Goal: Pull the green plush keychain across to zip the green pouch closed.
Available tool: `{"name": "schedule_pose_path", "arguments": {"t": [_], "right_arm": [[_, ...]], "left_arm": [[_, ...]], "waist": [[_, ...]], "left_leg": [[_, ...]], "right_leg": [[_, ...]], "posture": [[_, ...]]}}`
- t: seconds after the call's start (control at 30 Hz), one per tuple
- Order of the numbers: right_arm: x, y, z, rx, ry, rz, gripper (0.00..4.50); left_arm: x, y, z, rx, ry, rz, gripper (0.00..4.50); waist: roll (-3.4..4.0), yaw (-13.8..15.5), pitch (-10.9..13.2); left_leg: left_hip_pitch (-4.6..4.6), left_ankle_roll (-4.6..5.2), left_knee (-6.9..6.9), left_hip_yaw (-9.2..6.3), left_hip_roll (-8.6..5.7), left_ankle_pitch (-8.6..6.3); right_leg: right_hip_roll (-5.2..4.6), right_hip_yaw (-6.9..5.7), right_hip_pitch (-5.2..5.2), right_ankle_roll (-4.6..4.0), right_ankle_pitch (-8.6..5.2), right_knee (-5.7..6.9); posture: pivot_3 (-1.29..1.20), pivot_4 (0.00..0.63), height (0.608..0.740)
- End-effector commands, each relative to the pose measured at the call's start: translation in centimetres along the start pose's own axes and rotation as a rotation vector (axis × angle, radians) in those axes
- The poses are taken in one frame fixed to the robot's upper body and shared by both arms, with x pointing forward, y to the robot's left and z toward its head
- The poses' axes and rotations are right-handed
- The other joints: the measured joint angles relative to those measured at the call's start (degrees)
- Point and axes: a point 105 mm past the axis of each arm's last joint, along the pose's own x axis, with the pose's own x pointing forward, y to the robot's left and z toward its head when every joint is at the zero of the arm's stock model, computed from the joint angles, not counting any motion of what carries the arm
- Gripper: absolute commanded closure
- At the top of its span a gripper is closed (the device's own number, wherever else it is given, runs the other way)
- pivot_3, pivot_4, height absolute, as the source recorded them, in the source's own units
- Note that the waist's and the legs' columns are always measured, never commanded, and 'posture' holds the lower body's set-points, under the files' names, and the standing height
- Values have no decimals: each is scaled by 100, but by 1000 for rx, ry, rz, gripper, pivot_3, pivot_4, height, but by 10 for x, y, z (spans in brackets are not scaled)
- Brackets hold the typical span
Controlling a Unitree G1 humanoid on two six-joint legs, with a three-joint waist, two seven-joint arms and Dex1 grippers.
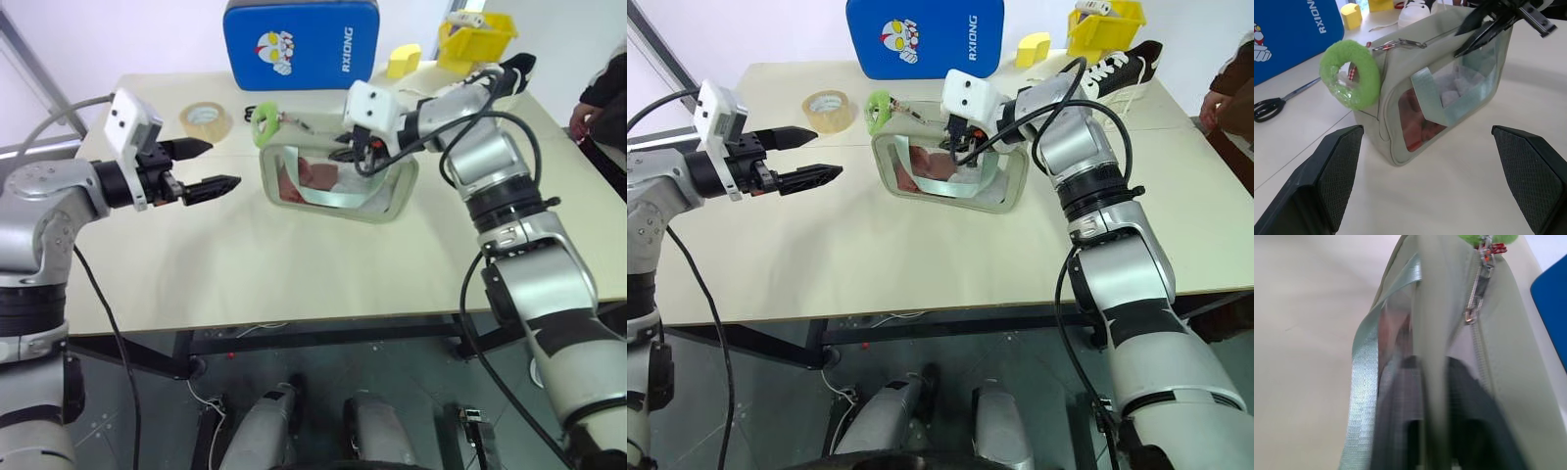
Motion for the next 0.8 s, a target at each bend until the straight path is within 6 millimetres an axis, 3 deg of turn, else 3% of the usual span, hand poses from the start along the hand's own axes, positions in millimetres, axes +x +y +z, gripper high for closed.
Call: {"name": "schedule_pose_path", "arguments": {"t": [0.03,0.2,0.4,0.57,0.67,0.77,0.8], "right_arm": [[-16,-12,32,-98,-101,-34,4474],[-32,-3,49,-156,-167,18,4474],[-12,40,38,-118,-172,86,4474],[-11,67,39,-130,-185,156,4474],[-16,69,42,-118,-187,163,3398],[-34,57,48,-125,-182,99,1937],[-40,55,49,-120,-180,85,1937]], "left_arm": [[-11,5,11,39,-25,40,0],[-21,13,13,47,-21,77,0],[-18,10,13,49,-28,67,0],[-16,11,14,50,-33,59,0],[-15,13,15,53,-35,58,0],[-15,17,14,54,-34,64,0],[-16,19,14,54,-34,67,0]], "waist": [[0,1,0],[0,6,1],[-6,16,-3],[-7,28,-4],[-7,13,-4],[-7,15,-4],[-7,22,-4]], "left_leg": [[0,0,0,0,0,0],[-5,1,0,0,0,0],[9,12,1,-2,1,-8],[1,14,4,-1,1,-9],[5,14,1,-1,1,-9],[2,14,1,-1,1,-9],[1,14,1,-1,1,-9]], "right_leg": [[0,0,0,0,0,0],[0,0,-5,0,0,0],[-2,-1,12,-1,0,0],[-3,-1,5,0,0,-1],[-3,-1,7,-1,-1,-1],[-4,-1,4,-1,-1,-1],[-5,-1,4,-1,-1,-2]], "posture": [[0,150,740],[0,150,740],[0,150,740],[0,150,740],[0,150,740],[0,150,740],[0,150,740]]}}
